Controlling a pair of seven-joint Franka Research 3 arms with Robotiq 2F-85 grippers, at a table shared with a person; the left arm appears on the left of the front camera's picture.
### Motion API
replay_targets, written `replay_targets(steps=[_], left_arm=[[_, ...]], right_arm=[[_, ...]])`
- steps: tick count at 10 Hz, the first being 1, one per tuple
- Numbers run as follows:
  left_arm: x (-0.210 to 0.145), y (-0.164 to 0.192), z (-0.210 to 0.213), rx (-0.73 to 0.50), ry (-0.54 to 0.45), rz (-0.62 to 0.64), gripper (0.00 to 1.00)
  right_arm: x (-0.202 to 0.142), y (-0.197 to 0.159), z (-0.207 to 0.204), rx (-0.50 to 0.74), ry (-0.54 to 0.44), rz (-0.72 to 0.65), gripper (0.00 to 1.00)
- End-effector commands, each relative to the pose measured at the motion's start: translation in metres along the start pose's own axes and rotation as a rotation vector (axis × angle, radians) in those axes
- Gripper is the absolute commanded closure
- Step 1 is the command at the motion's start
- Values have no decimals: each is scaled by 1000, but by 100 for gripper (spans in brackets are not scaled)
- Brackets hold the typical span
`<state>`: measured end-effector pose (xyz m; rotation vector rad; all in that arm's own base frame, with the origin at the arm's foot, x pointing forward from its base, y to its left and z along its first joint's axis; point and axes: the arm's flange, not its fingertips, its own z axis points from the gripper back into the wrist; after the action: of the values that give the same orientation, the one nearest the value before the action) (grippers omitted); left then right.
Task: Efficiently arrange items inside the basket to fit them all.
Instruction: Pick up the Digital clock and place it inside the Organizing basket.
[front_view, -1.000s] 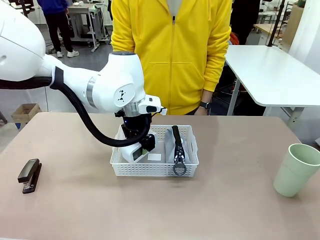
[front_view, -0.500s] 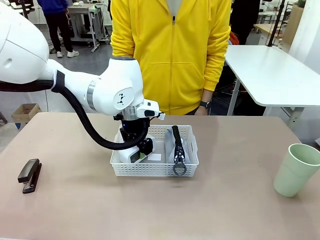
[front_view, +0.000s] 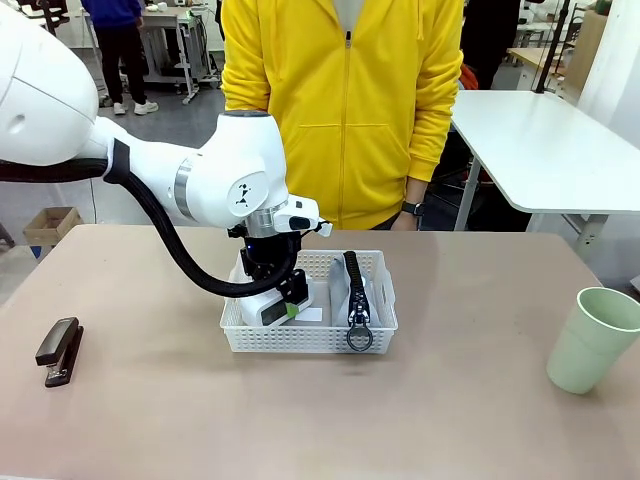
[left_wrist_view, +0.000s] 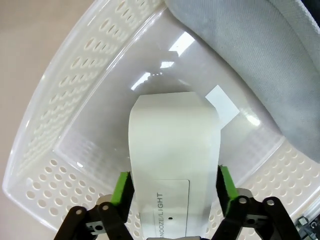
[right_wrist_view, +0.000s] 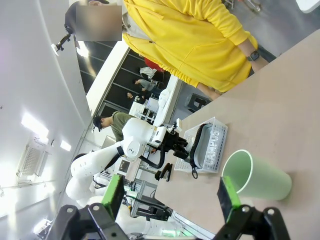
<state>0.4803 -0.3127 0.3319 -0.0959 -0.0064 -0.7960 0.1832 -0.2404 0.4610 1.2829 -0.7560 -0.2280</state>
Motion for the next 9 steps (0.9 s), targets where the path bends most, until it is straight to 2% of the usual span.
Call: replay_targets(steps=[1,3,4,6,7,8,9], left_arm=[[-2,2,3,-26,-10,-17,0],[-11,1,23,-16,-27,35,0],[-27,-1,53,-10,-72,99,0],[-77,-10,120,-93,-213,111,0],[-108,-15,145,-156,-263,75,0],[-149,-16,167,-251,-374,2,0],[-193,-11,180,-333,-549,-104,0]], right_arm=[[2,1,-1,17,-16,28,0],[2,1,-1,17,-16,28,0],[2,1,-1,17,-16,28,0],[2,1,-1,17,-16,28,0],[2,1,-1,17,-16,28,0],[2,1,-1,17,-16,28,0],[2,1,-1,17,-16,28,0]])
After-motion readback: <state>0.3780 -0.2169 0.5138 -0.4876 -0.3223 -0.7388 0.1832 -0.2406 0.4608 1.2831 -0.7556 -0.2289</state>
